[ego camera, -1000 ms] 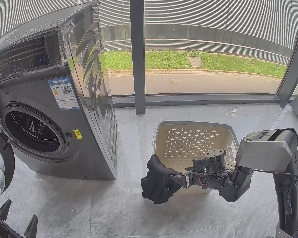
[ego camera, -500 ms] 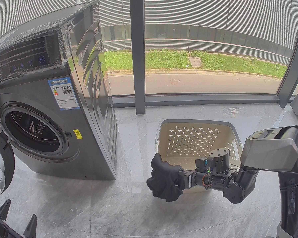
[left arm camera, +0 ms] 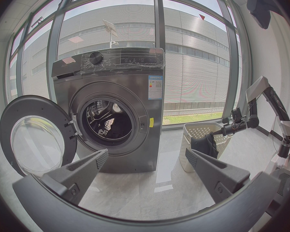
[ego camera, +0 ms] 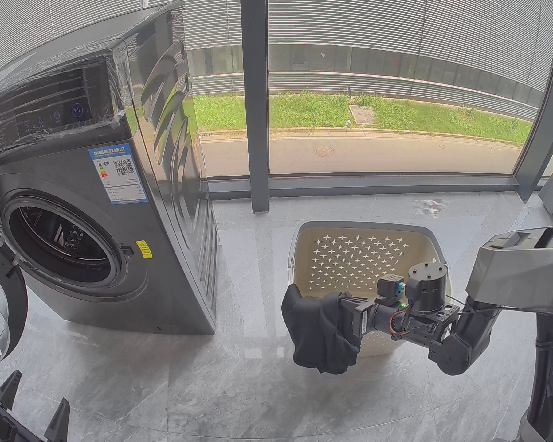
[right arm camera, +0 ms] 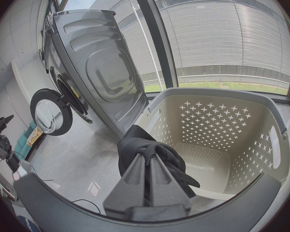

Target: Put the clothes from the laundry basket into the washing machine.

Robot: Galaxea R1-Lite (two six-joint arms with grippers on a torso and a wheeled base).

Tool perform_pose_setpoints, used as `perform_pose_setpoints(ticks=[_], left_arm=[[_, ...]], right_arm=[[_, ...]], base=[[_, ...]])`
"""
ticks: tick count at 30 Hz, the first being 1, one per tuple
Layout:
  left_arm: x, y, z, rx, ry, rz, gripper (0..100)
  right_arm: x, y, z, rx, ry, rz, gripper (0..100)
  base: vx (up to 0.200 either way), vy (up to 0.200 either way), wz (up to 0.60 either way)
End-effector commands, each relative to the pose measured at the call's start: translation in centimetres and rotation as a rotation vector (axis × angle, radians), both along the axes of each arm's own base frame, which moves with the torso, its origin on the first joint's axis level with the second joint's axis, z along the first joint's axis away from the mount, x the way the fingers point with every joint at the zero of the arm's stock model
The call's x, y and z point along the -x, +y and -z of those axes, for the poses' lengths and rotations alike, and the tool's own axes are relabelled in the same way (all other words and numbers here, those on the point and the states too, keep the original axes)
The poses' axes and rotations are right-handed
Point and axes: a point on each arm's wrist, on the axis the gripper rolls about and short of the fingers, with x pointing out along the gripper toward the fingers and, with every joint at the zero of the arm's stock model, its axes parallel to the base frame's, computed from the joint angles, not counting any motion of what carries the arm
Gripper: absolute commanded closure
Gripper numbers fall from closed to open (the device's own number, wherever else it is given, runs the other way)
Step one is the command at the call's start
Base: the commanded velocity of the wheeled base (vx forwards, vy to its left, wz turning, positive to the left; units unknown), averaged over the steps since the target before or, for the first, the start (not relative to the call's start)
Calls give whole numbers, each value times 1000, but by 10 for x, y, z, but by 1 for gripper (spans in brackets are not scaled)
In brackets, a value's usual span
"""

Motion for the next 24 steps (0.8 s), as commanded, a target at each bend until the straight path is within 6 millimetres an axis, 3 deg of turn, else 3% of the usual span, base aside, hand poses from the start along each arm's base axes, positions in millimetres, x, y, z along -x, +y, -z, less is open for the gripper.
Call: perform_pose_setpoints(ticks=[1, 18, 24], left_arm=[[0, 0, 5, 0, -2, 0, 0], [0, 0, 5, 0, -2, 0, 0], [0, 0, 5, 2, -1, 0, 0]], right_arm=[[6, -2, -34, -48, -90, 1, 100], [47, -19, -164, -240, -431, 50, 100], [59, -30, -188, -269, -490, 66, 100]], base=[[0, 0, 0], [0, 0, 0], [0, 0, 0]])
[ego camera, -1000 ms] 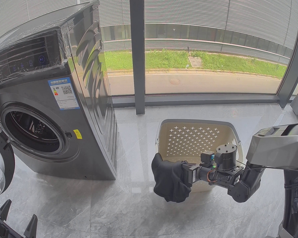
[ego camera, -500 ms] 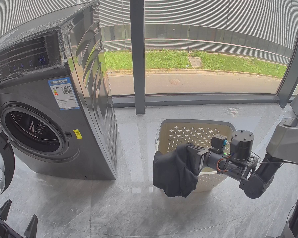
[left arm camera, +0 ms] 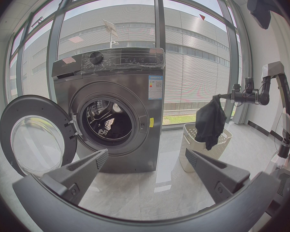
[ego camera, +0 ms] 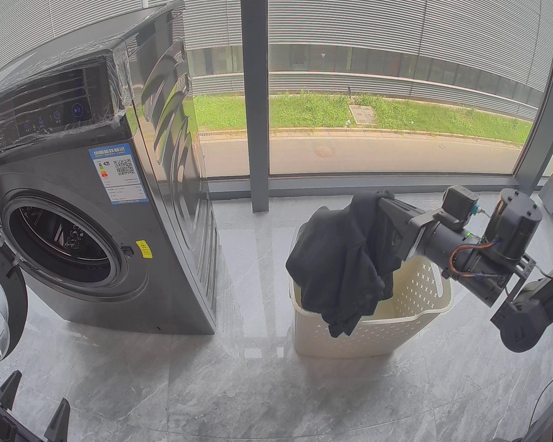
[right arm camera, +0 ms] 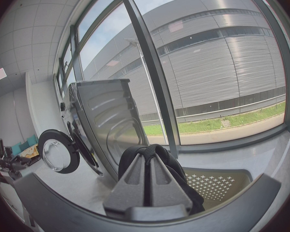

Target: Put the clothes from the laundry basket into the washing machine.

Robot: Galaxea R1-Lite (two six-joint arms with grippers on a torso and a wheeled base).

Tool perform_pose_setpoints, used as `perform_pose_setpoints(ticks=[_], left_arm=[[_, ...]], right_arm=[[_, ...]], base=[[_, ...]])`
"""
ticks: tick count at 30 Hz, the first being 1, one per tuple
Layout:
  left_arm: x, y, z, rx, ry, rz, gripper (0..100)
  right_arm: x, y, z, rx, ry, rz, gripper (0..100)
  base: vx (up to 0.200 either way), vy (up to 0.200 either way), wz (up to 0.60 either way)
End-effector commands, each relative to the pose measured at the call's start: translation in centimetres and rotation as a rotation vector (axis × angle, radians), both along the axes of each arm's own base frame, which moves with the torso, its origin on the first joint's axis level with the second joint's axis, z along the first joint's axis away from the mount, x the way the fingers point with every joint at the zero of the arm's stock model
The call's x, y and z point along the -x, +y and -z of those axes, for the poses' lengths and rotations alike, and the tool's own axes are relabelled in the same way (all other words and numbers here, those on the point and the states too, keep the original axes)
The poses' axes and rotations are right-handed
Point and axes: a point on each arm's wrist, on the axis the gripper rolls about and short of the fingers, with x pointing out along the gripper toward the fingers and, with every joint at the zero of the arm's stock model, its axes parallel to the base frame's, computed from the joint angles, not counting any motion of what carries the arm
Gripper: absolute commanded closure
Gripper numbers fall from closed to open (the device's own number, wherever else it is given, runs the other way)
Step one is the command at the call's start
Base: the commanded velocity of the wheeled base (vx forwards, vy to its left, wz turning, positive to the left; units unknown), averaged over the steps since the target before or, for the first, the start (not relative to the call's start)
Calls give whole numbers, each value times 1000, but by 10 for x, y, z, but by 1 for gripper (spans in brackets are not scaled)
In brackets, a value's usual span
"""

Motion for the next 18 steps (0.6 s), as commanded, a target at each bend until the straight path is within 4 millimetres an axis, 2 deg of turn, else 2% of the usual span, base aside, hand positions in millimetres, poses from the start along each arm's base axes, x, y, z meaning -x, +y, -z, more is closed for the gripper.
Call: perform_pose_setpoints(ticks=[1, 7, 16, 18], left_arm=[[0, 0, 5, 0, -2, 0, 0], [0, 0, 5, 0, -2, 0, 0], [0, 0, 5, 0, -2, 0, 0], [0, 0, 5, 0, -2, 0, 0]], right_arm=[[19, -16, -38, -56, -106, 20, 100], [30, -28, -60, -90, -166, 74, 100], [52, -43, -75, -87, -164, 90, 100], [55, -45, -75, -84, -160, 94, 100]], base=[[0, 0, 0], [0, 0, 0], [-200, 0, 0], [0, 0, 0]])
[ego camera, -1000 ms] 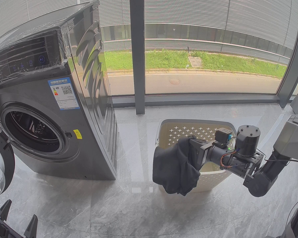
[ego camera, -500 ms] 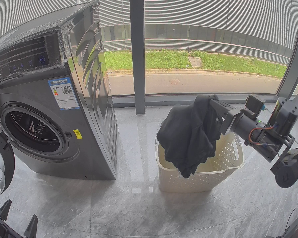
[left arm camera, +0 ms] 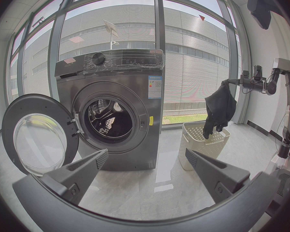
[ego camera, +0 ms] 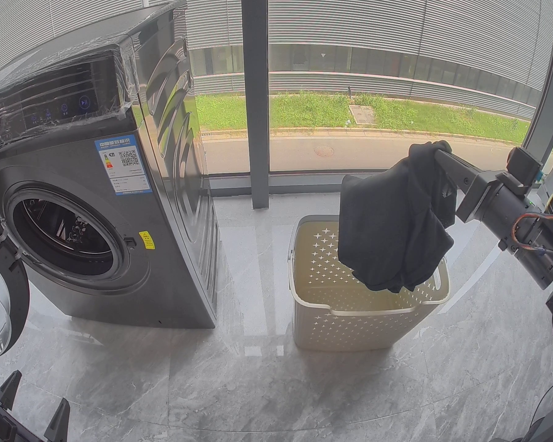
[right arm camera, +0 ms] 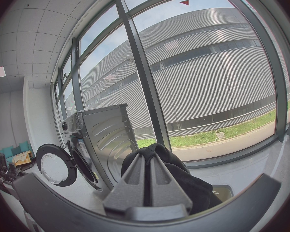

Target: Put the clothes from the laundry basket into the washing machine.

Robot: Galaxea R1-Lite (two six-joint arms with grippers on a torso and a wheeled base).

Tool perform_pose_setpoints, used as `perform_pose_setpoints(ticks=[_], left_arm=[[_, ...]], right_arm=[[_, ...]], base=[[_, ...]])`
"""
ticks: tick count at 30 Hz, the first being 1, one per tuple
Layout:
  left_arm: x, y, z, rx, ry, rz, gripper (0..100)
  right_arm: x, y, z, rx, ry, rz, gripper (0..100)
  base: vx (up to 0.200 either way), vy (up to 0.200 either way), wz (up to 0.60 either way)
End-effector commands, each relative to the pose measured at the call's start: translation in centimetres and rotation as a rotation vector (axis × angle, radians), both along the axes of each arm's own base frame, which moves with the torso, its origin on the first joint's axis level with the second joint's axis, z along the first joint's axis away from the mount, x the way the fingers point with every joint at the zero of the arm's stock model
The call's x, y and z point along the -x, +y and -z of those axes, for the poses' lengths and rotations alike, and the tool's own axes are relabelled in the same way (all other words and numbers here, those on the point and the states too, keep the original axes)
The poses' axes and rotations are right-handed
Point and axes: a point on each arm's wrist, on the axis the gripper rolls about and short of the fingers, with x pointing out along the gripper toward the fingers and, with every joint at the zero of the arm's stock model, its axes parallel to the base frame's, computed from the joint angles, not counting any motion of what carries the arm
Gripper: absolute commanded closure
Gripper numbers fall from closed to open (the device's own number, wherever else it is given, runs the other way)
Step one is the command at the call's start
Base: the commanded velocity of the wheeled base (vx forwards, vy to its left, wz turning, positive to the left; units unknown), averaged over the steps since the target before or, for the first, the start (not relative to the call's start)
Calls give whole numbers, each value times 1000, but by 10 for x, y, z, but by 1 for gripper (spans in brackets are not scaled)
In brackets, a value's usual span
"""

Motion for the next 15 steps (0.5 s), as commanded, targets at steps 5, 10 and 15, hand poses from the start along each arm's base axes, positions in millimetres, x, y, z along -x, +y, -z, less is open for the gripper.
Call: perform_pose_setpoints(ticks=[5, 10, 15], left_arm=[[0, 0, 5, -1, -2, 0, 0], [0, 0, 5, 2, -1, 0, 0], [0, 0, 5, 2, -1, 0, 0]], right_arm=[[17, -11, -9, -11, -26, 9, 100], [17, -11, -7, -6, -20, 11, 100], [18, -11, -5, -2, -11, 12, 100]], base=[[0, 0, 0], [0, 120, 0], [0, 200, 0]])
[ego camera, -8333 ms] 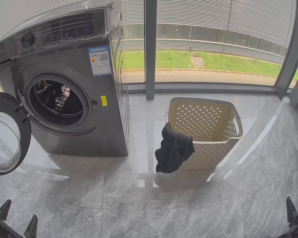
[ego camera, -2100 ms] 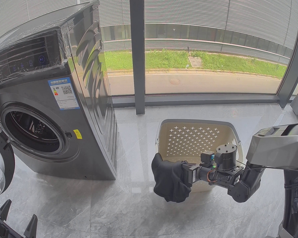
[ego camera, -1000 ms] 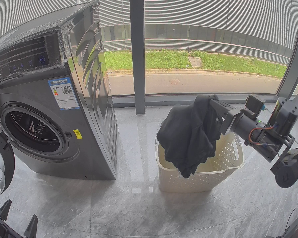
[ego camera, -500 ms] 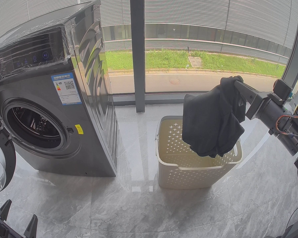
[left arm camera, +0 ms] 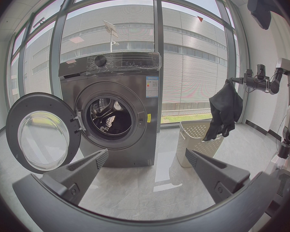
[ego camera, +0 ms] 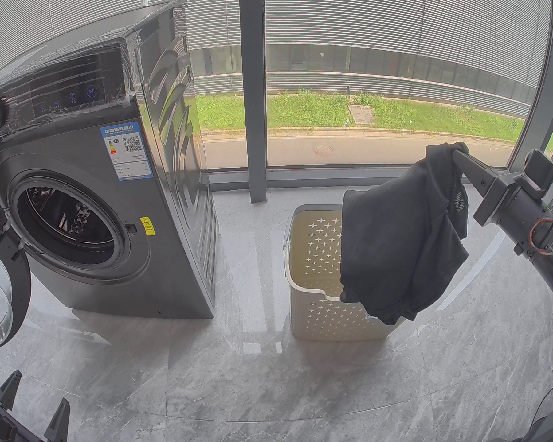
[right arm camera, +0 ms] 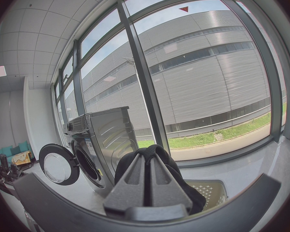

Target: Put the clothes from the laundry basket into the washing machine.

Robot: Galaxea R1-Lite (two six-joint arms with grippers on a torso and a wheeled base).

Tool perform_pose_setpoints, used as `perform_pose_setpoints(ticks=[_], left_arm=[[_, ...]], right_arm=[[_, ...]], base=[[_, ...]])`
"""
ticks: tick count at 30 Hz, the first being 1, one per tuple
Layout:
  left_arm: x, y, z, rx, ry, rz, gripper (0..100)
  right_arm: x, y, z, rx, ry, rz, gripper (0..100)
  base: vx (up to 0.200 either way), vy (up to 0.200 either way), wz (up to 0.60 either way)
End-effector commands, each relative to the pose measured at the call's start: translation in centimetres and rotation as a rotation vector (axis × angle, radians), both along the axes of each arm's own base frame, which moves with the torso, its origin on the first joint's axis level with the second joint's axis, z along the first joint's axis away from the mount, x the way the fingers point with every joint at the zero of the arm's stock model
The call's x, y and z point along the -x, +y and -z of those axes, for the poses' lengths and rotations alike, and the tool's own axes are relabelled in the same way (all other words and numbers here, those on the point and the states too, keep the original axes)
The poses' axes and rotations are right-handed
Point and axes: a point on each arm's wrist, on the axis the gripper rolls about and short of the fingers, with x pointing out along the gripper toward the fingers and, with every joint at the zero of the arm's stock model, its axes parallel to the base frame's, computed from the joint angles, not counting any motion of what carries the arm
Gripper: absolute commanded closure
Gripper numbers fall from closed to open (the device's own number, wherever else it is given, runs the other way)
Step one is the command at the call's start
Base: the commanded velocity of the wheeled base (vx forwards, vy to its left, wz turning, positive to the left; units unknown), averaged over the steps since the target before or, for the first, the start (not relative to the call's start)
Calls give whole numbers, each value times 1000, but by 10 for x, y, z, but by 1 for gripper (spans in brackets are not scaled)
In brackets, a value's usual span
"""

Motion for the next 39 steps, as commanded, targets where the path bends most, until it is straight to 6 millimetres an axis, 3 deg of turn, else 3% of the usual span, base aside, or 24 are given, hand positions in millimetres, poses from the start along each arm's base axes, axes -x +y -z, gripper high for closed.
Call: perform_pose_setpoints(ticks=[1, 39], left_arm=[[0, 0, 5, 0, -1, 0, 0], [0, 0, 5, 0, -1, 0, 0]], right_arm=[[1, 0, 0, 0, 0, -1, 100], [2, 2, 5, 8, 27, 16, 100]], base=[[0, 200, 0], [0, 189, 0]])
